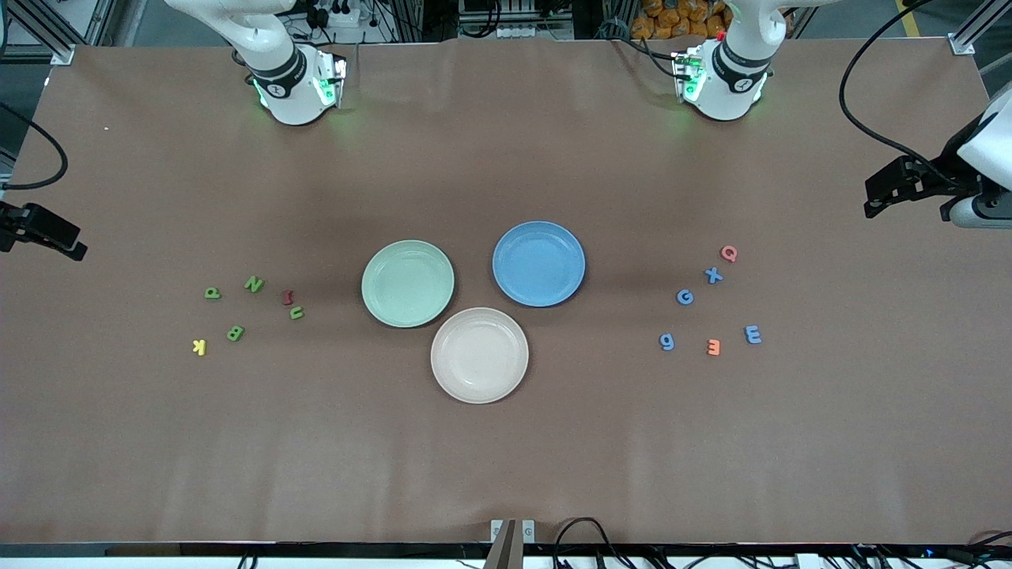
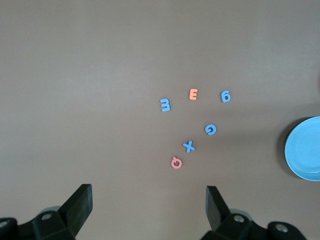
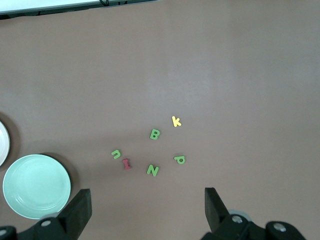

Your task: Sort letters by color into matching plates

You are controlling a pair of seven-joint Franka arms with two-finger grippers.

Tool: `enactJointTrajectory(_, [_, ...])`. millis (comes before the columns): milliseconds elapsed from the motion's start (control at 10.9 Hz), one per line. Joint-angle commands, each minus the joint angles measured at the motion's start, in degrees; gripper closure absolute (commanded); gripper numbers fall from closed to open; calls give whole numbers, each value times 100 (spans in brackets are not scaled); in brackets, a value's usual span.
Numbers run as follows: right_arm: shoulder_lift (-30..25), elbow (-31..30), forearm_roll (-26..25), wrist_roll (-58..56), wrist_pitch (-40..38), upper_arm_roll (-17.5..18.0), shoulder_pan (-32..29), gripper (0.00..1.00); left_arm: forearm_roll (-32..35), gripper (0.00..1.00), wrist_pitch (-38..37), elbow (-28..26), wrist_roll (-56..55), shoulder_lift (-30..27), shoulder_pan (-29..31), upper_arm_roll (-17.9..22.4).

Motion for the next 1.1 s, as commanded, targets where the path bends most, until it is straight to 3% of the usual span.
enactJointTrajectory(0, [53, 92, 41, -27, -13, 58, -72, 0, 86, 0, -186, 52, -69, -54, 27, -3])
enactJointTrajectory(1013, [97, 92, 41, -27, -4, 58, -72, 0, 43, 0, -195, 26, -7, 25, 36, -21])
